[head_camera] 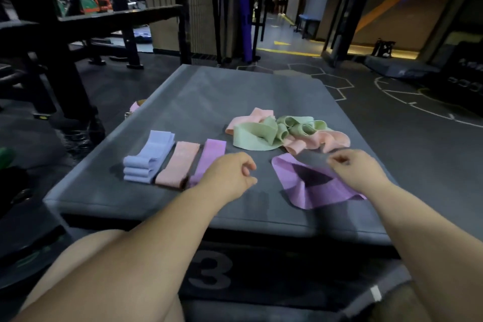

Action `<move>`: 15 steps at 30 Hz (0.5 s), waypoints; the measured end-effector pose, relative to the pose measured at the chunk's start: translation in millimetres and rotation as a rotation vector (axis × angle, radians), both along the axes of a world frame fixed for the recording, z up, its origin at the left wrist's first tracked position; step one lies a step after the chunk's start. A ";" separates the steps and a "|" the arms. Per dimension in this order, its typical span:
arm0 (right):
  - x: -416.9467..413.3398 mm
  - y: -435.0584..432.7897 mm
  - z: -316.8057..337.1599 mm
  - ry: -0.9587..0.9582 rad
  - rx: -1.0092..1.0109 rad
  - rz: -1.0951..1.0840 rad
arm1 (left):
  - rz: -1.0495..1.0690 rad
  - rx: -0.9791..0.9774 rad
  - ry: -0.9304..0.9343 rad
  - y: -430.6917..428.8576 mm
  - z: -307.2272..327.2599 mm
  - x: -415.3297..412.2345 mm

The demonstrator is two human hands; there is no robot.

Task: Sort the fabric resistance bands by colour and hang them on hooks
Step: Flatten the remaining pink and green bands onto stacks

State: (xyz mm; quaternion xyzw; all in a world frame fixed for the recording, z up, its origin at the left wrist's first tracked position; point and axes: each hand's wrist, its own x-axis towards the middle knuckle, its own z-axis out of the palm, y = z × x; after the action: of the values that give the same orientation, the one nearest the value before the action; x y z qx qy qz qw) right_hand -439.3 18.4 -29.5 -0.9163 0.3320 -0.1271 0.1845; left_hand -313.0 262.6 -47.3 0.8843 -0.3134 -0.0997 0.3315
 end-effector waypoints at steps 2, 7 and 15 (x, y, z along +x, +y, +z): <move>-14.1 -12.1 -5.4 -0.006 0.015 -0.025 | -0.070 0.037 -0.029 -17.7 -2.4 -9.3; -30.4 -33.3 -6.4 0.096 0.050 -0.031 | -0.117 0.048 -0.053 -54.1 -13.0 -19.3; -38.4 -50.4 -8.5 0.193 0.179 -0.007 | -0.094 0.067 -0.125 -87.8 -19.6 -7.7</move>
State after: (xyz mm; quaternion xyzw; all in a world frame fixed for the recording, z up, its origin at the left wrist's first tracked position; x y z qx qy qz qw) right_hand -477.7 -32.0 -38.0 -0.9030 0.3613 -0.0086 0.2324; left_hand -320.7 174.8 -66.8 0.8837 -0.3712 -0.0702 0.2763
